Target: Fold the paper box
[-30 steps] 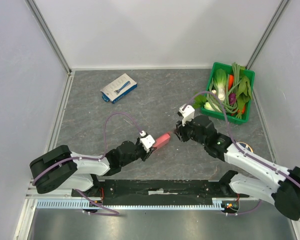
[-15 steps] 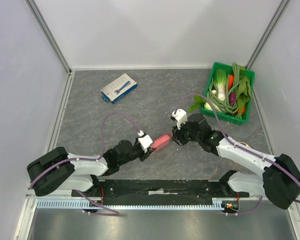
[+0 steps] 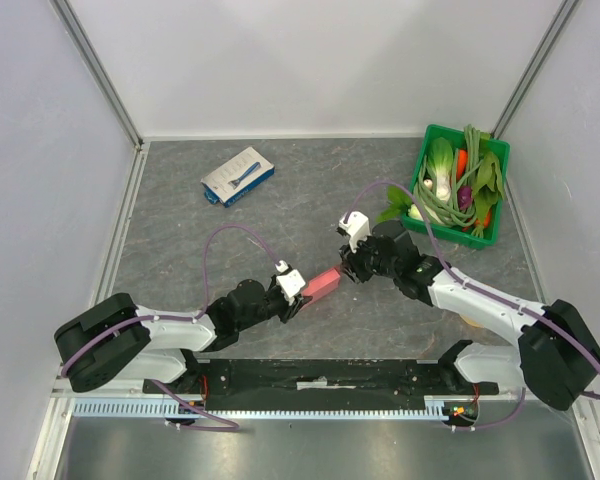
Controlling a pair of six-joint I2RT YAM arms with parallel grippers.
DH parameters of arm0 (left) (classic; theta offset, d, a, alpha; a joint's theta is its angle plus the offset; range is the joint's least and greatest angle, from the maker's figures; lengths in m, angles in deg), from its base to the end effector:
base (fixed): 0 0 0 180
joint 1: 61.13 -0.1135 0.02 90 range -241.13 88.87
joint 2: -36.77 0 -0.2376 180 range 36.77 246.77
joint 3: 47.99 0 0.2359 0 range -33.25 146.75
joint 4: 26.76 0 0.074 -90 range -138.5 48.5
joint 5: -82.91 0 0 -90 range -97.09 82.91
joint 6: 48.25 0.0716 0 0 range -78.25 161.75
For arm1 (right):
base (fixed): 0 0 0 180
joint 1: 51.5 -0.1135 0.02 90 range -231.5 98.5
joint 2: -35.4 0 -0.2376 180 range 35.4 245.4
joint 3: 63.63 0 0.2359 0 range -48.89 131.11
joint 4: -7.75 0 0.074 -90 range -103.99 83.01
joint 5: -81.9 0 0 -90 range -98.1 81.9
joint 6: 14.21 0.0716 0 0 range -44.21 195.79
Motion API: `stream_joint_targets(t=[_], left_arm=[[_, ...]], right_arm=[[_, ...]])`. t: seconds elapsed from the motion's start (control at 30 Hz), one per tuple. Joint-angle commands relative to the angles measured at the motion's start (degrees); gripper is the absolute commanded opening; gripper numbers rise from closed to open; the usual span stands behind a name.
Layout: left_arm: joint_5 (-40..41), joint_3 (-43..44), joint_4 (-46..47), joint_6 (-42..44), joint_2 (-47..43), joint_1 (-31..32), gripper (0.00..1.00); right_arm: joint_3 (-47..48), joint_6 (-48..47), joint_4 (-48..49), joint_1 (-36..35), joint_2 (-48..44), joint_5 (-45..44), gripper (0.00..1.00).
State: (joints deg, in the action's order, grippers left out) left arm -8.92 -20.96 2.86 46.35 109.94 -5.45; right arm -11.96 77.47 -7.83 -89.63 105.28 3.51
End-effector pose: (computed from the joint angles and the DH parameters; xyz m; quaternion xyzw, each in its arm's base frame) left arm 0.1414 -0.2112 0.1294 0.4106 0.6881 -0.2694 0.5341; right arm 0.2130 0.1855 0.1827 -0.3197 0.8186 0.2435 0.4103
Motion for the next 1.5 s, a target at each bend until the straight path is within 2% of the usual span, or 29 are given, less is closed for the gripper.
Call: stream_joint_targets(t=[0.0, 0.1, 0.23, 0.57, 0.77, 0.93, 1.0, 1.1, 1.3, 1.33, 1.47], left_arm=[[-0.81, -0.08, 2.93, 0.76, -0.30, 0.04, 0.08], [-0.64, -0.08, 2.93, 0.76, -0.39, 0.04, 0.08], [-0.55, -0.17, 2.93, 0.67, -0.39, 0.04, 0.08], [-0.46, 0.01, 2.75, 0.85, -0.13, 0.04, 0.08], [-0.11, 0.01, 2.84, 0.67, -0.13, 0.04, 0.08], [0.42, 0.19, 2.84, 0.76, 0.40, 0.04, 0.08], [0.59, 0.45, 2.93, 0.76, 1.10, 0.04, 0.08], [1.03, 0.80, 2.93, 0.85, 1.71, 0.04, 0.08], [1.65, 1.06, 3.45, 1.02, 2.77, 0.04, 0.08], [1.74, 1.06, 3.45, 0.94, 2.86, 0.04, 0.08], [1.74, 0.89, 3.45, 0.94, 2.68, 0.04, 0.08]], right_arm=[[3.15, -1.23, 1.63, 0.60, 1.65, -1.78, 0.43], [3.15, -1.23, 2.69, 0.60, 1.83, 0.15, 0.42], [3.24, -3.07, 3.04, 0.51, 2.10, 3.05, 0.35], [1.57, -3.69, 4.79, 0.60, 0.51, 5.70, 0.35], [1.83, -3.43, 4.27, 0.60, 1.04, 5.96, 0.22], [2.62, -1.76, 3.22, 0.60, 1.83, 7.28, 0.00], [2.89, 2.09, 2.86, 0.51, 2.27, 7.20, 0.00], [2.80, 7.36, 3.12, -0.19, 2.01, 4.83, 0.00], [1.39, 17.03, 3.31, -4.49, -0.28, -5.62, 0.00], [1.48, 19.22, 2.95, -5.28, -0.54, -9.47, 0.00], [-0.44, 20.74, 5.56, -10.82, -1.24, -17.14, 0.00]])
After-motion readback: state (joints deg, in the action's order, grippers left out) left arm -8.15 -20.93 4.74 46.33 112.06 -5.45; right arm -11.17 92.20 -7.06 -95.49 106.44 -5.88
